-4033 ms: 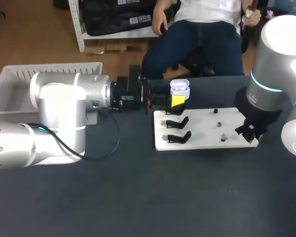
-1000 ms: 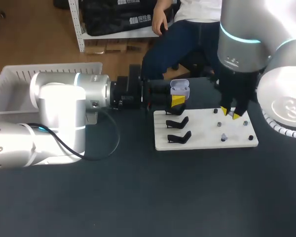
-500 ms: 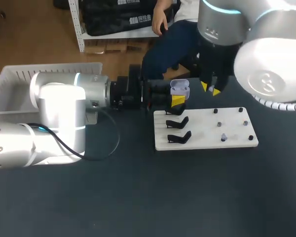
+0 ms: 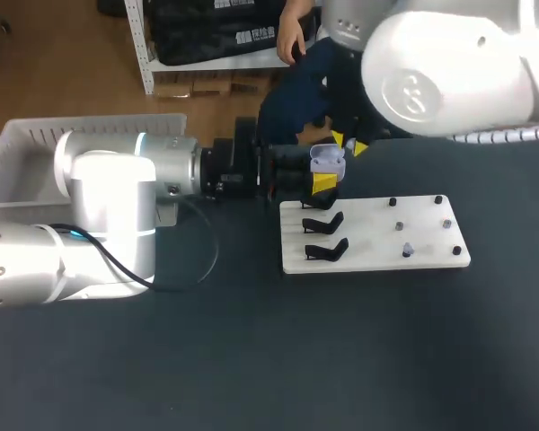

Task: Pick up each earbud case from the left stands, insert the matching earbuds, close the lid, and place the case in the box.

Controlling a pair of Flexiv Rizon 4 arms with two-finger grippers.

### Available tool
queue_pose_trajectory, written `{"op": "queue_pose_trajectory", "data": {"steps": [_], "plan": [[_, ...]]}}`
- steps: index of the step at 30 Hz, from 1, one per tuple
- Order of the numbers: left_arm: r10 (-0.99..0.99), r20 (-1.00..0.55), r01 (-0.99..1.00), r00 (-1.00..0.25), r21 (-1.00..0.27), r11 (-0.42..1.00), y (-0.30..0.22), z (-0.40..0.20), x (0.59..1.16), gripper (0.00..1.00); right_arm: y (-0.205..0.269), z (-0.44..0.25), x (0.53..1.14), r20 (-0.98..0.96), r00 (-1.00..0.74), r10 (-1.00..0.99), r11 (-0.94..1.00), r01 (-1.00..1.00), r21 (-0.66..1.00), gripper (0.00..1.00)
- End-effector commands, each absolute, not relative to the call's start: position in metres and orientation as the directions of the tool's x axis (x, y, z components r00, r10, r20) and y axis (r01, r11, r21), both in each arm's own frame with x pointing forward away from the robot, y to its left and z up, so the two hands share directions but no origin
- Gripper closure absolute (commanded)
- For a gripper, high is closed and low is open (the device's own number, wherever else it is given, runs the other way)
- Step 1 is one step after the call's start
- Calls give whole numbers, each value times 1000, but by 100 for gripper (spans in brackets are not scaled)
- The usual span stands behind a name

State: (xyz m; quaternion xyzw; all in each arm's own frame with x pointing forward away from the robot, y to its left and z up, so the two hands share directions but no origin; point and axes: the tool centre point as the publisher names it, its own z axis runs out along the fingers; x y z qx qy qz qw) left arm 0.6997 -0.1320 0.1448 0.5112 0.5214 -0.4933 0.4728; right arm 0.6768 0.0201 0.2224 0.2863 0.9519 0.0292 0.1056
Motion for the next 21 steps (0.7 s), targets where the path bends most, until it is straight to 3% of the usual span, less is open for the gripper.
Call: {"op": "queue_pose_trajectory", "data": {"steps": [1,21], "plan": [[61,-998,1000,-26,-27,-5,-132,144,699,100,31,222,686,-165,-823,543,839,541,60,100],[61,-998,1000,-26,-27,-5,-132,144,699,100,40,212,692,-137,-836,531,847,527,63,100]]}}
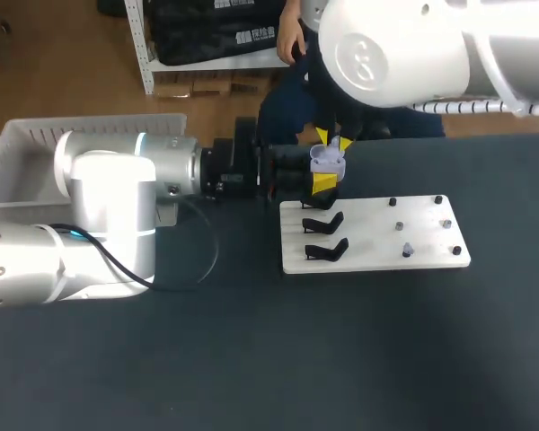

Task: Pick up each earbud case from the left stands, insert the matching earbuds, close the lid, and place the case in the box.

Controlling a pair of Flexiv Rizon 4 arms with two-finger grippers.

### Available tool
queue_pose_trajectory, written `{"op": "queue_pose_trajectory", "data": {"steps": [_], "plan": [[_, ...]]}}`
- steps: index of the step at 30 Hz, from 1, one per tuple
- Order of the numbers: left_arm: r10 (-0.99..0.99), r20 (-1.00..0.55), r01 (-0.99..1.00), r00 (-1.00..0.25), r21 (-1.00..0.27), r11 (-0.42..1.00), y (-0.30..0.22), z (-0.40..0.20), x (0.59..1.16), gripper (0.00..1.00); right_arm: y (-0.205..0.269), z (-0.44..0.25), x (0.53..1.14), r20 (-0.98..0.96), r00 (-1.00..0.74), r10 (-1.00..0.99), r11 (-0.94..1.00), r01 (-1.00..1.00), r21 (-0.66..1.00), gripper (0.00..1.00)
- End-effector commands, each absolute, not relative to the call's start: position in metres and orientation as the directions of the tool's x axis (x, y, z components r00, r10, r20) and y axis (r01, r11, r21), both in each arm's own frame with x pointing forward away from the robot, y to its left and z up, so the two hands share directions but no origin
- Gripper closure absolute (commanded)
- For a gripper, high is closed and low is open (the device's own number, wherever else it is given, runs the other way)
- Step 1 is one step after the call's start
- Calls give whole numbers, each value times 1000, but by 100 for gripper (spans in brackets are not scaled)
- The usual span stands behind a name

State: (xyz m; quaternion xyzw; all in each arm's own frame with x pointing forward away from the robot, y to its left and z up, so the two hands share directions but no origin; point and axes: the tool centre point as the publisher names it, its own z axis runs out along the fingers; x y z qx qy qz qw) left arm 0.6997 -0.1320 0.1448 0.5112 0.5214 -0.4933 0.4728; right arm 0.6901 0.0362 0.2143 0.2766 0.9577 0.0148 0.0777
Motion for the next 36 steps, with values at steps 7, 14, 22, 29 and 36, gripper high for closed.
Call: {"op": "queue_pose_trajectory", "data": {"steps": [7,14,22,29,36], "plan": [[61,-998,1000,-26,-27,-5,-132,144,699,100,43,211,692,-124,-841,527,850,523,63,100],[61,-998,1000,-26,-27,-5,-132,144,699,100,45,206,693,-121,-848,517,856,515,51,100],[61,-998,1000,-26,-27,-5,-132,144,699,100,40,210,692,-128,-850,511,859,509,50,100],[61,-998,1000,-26,-27,-5,-132,144,699,100,34,212,691,-130,-853,506,862,504,49,100],[61,-998,1000,-26,-27,-5,-132,144,699,100,37,211,692,-133,-853,505,862,504,45,100]]}}
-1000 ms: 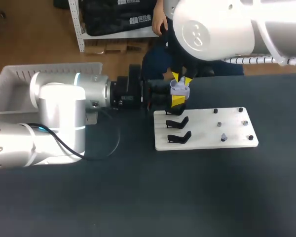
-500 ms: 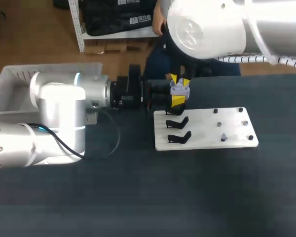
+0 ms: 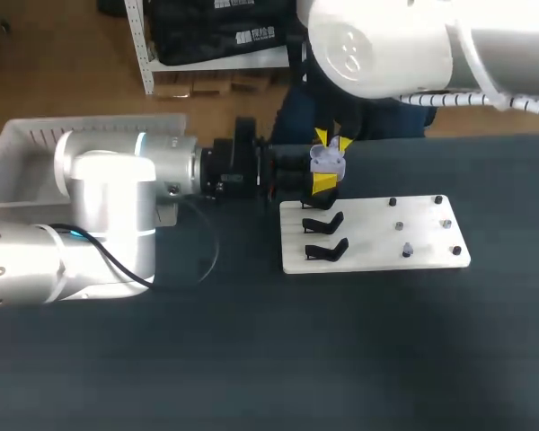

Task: Pick up each earbud case from the left stands, insert the matching earbuds, close the lid, and place the case in the box.

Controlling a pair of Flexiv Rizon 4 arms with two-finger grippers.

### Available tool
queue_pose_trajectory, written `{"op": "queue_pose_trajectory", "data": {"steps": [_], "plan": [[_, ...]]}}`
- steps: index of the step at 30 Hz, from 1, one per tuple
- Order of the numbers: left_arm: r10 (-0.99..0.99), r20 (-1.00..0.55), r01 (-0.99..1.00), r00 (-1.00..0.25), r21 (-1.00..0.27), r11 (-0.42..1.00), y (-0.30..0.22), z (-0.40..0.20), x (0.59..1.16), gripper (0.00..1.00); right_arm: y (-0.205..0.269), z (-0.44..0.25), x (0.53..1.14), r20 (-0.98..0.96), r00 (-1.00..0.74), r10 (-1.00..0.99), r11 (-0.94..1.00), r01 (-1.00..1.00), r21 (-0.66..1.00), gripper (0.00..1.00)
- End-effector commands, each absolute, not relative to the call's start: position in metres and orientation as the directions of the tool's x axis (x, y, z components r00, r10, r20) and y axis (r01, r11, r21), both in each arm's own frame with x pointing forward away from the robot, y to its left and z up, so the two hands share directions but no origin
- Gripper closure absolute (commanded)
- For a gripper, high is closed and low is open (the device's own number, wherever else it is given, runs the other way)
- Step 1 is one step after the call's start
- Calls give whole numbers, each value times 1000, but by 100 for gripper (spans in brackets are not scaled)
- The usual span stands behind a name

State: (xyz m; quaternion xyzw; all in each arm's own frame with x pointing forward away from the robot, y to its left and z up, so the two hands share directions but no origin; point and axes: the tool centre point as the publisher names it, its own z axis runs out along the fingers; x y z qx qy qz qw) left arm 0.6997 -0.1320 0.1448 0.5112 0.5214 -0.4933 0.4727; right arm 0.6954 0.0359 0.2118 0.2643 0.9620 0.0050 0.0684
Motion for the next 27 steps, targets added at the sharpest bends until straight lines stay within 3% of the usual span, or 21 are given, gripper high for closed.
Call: {"op": "queue_pose_trajectory", "data": {"steps": [1,27], "plan": [[61,-998,1000,-26,-27,-5,-132,144,699,100,38,210,692,-131,-854,503,864,502,43,100],[61,-998,1000,-26,-27,-5,-132,144,699,100,37,201,690,-123,-851,511,859,511,33,100]]}}
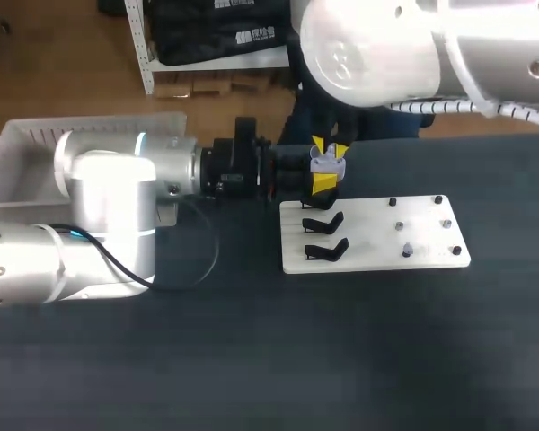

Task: Pick up each earbud case from the left stands, insert the matching earbuds, close the lid, and place the case in the box.

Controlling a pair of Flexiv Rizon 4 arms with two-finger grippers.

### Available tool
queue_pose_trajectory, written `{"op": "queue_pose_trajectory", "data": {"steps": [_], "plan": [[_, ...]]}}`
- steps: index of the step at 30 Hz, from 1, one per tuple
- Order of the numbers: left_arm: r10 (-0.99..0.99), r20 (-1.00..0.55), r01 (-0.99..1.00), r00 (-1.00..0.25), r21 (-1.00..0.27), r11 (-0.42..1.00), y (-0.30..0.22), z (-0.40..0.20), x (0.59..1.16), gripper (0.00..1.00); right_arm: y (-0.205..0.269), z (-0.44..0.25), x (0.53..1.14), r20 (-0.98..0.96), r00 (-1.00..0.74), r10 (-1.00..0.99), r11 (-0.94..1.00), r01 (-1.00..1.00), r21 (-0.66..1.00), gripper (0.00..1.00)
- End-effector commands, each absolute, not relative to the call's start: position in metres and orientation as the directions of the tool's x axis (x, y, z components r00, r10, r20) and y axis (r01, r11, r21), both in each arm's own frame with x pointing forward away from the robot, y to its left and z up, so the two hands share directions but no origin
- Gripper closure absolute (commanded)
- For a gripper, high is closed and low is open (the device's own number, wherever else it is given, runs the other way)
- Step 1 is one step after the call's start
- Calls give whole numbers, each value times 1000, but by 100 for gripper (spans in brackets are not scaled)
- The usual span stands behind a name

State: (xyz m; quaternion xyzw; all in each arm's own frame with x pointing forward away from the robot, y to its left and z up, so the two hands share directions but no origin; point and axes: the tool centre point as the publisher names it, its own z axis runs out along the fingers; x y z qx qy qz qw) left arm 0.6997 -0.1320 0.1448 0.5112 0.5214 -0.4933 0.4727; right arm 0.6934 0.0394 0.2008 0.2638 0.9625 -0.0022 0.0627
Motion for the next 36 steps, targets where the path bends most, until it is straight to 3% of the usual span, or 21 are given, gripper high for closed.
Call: {"op": "queue_pose_trajectory", "data": {"steps": [1,36], "plan": [[61,-998,1000,-26,-27,-5,-132,144,699,100,37,200,690,-121,-851,511,859,511,33,100],[61,-998,1000,-26,-27,-5,-132,144,699,100,35,197,690,-129,-851,510,859,512,18,100]]}}
